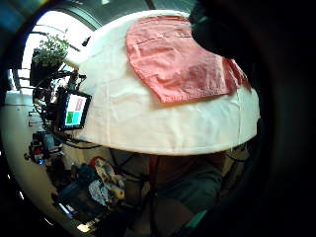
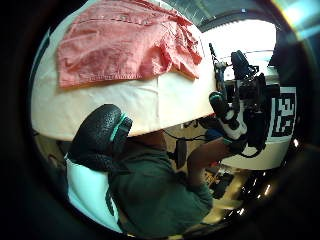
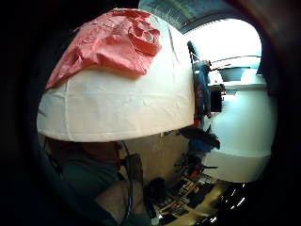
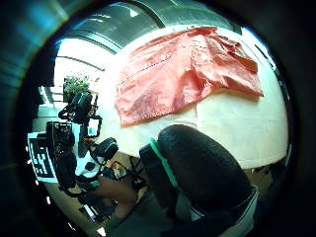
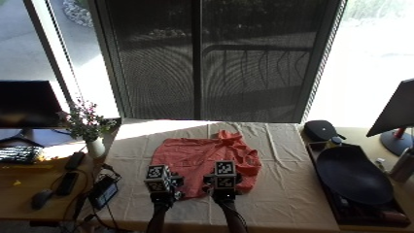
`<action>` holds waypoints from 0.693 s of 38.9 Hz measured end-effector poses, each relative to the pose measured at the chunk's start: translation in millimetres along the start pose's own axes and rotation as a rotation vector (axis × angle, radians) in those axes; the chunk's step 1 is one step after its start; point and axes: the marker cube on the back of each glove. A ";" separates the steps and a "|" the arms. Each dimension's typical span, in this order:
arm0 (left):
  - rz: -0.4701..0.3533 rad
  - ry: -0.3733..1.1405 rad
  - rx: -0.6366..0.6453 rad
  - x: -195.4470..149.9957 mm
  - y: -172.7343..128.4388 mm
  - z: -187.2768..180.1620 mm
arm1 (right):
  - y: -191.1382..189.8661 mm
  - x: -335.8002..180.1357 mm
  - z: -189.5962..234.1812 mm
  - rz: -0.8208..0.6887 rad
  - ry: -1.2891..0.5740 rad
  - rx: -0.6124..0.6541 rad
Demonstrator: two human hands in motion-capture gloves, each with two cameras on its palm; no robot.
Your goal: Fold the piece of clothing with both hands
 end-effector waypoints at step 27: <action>0.029 0.009 0.021 1.8 -2.1 -0.7 | 5.2 15.2 -3.3 -0.079 -0.014 -0.072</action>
